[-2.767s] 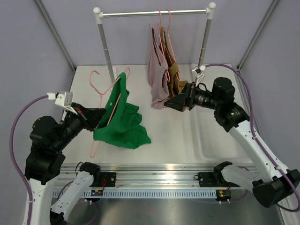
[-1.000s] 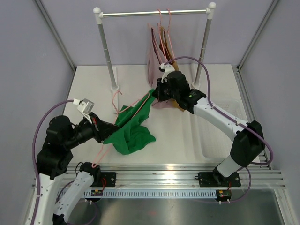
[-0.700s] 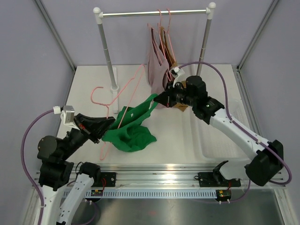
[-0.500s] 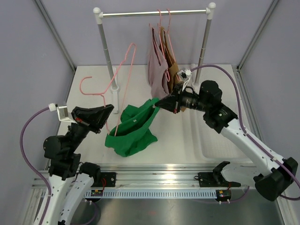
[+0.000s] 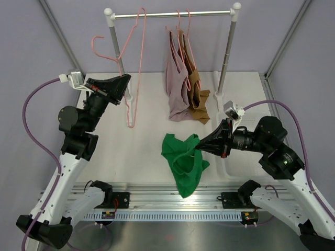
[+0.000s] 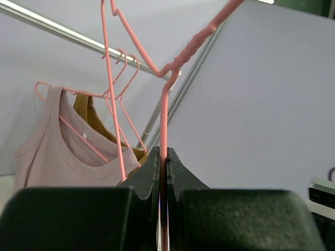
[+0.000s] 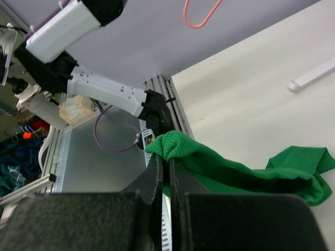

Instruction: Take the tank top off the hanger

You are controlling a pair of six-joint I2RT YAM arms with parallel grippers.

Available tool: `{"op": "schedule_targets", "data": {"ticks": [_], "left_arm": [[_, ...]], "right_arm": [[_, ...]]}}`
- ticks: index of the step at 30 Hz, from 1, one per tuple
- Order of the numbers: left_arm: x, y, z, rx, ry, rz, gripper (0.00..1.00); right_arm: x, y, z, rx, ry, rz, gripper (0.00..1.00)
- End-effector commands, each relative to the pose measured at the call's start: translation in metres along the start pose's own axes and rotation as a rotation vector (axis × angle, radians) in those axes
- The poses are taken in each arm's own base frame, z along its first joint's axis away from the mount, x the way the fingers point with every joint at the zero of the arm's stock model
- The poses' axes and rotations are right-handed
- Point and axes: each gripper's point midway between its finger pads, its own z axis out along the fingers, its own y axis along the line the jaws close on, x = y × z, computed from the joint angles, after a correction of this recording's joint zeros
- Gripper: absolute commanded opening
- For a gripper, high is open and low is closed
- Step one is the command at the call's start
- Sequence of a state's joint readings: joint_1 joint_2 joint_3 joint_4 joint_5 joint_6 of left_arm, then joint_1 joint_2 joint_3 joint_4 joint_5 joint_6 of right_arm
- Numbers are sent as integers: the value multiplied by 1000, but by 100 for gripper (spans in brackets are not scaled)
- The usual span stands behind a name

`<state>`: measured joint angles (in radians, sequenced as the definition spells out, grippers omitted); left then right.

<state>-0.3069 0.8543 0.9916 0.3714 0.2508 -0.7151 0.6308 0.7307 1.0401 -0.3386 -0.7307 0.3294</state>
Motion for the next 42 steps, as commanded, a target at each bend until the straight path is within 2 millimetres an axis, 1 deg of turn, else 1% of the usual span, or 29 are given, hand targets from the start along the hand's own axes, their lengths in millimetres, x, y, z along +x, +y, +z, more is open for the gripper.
{"op": "schedule_targets", "data": {"ticks": [1, 2, 3, 4, 5, 6, 7, 8, 9, 11, 12, 13, 17, 18, 19, 21, 22, 24, 25, 27, 28, 29, 31, 32, 34, 35, 36, 39, 42], "left_arm": [[2, 10, 3, -85, 55, 56, 0], [8, 17, 2, -116, 81, 58, 0], [19, 32, -3, -191, 125, 55, 0], [21, 40, -5, -231, 143, 68, 0], [19, 42, -2, -249, 148, 81, 0], [29, 56, -9, -320, 202, 82, 0], [32, 62, -8, -348, 225, 95, 0], [31, 66, -3, -369, 243, 103, 0], [39, 75, -6, -412, 285, 104, 0], [47, 87, -1, -460, 340, 116, 0], [49, 92, 1, -475, 355, 121, 0], [50, 94, 5, -481, 372, 135, 0], [53, 106, 25, -513, 436, 168, 0], [62, 117, 31, -533, 472, 171, 0], [49, 111, 43, -513, 453, 196, 0], [49, 119, 52, -549, 487, 211, 0], [44, 122, 67, -548, 480, 225, 0], [45, 128, 78, -550, 487, 231, 0], [41, 129, 91, -543, 473, 237, 0], [34, 130, 102, -536, 446, 235, 0], [34, 134, 107, -541, 442, 230, 0], [31, 137, 117, -539, 426, 223, 0], [31, 147, 126, -541, 420, 198, 0], [30, 154, 137, -538, 410, 192, 0], [28, 158, 147, -519, 404, 173, 0], [40, 172, 152, -530, 424, 162, 0], [27, 167, 159, -514, 394, 167, 0], [36, 181, 163, -527, 414, 156, 0], [43, 191, 162, -537, 422, 143, 0]], "right_arm": [[27, 0, -2, -30, 118, 10, 0], [34, -8, 1, -9, 140, 15, 0], [43, -19, 4, 19, 165, 36, 0], [56, -32, 10, 56, 194, 72, 0], [65, -54, 17, 146, 214, 123, 0], [74, -64, 20, 181, 235, 145, 0], [81, -72, 24, 206, 251, 166, 0], [89, -86, 29, 263, 263, 210, 1], [94, -92, 32, 283, 268, 230, 25], [103, -106, 37, 332, 267, 264, 64], [106, -110, 38, 345, 264, 269, 93], [105, -112, 38, 356, 261, 270, 99], [97, -117, 32, 417, 240, 246, 100], [94, -117, 29, 429, 238, 239, 100], [92, -116, 27, 438, 233, 233, 99], [91, -117, 23, 458, 240, 228, 99], [91, -116, 21, 460, 237, 226, 99], [92, -115, 19, 461, 237, 229, 99], [92, -114, 18, 458, 234, 229, 100], [94, -113, 17, 458, 229, 235, 100], [93, -112, 16, 459, 224, 237, 100], [95, -111, 15, 457, 226, 244, 99], [98, -111, 16, 456, 232, 252, 99], [100, -111, 16, 454, 236, 256, 99], [105, -113, 16, 455, 249, 268, 99], [106, -113, 17, 452, 250, 275, 99], [110, -114, 17, 451, 253, 281, 100], [117, -115, 18, 446, 263, 301, 99], [122, -116, 19, 444, 273, 308, 100]]}}
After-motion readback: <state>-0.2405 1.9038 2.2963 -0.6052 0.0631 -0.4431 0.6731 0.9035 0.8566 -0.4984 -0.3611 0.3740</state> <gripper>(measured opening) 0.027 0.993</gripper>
